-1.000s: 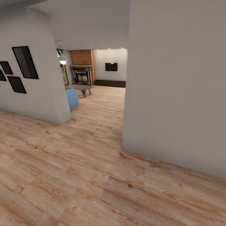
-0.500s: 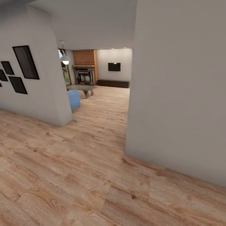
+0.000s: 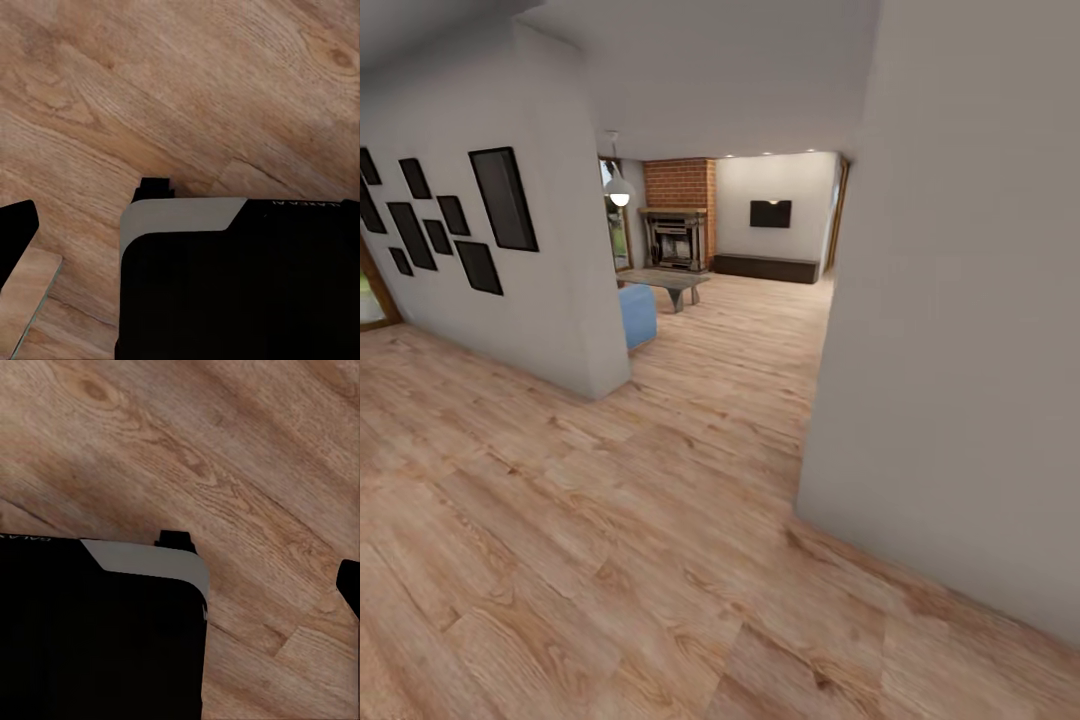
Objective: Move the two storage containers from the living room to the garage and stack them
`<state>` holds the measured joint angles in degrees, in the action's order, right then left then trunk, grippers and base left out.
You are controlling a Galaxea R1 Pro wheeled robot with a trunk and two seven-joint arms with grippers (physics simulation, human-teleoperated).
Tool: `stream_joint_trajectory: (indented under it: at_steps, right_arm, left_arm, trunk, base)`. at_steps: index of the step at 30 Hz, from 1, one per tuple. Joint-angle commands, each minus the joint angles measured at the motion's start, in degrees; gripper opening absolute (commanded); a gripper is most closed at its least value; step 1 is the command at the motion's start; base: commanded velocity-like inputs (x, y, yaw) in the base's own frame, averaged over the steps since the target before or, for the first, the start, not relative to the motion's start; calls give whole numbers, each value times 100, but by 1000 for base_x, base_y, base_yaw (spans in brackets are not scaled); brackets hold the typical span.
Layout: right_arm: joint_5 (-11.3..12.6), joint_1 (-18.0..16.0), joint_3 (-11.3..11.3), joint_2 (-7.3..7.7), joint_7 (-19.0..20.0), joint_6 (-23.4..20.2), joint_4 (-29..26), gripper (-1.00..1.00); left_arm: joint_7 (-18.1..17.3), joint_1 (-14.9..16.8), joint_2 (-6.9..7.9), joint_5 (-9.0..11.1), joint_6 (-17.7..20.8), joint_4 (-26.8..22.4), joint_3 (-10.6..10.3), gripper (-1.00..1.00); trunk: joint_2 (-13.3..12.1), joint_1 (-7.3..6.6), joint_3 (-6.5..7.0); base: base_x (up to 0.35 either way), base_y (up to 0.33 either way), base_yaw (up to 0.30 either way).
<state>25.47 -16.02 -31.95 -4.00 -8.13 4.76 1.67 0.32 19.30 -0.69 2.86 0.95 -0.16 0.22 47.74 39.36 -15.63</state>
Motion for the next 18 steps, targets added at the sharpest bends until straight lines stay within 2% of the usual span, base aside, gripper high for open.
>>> stream_joint_trajectory:
  at_steps: [1, 18]
  right_arm:
    - [55, -6, -48, -5, -5, 34, 18, 100]
    - [55, -6, -48, -5, -5, 35, 18, 100]
  left_arm:
    - [3, 6, -1, 30, 10, -2, 1, 100]
    - [3, 4, -2, 30, 10, -2, 2, 100]
  trunk:
    - [5, 4, -7]
    - [5, 4, -7]
  base:
    - [316, 0, 269]
    - [316, 0, 268]
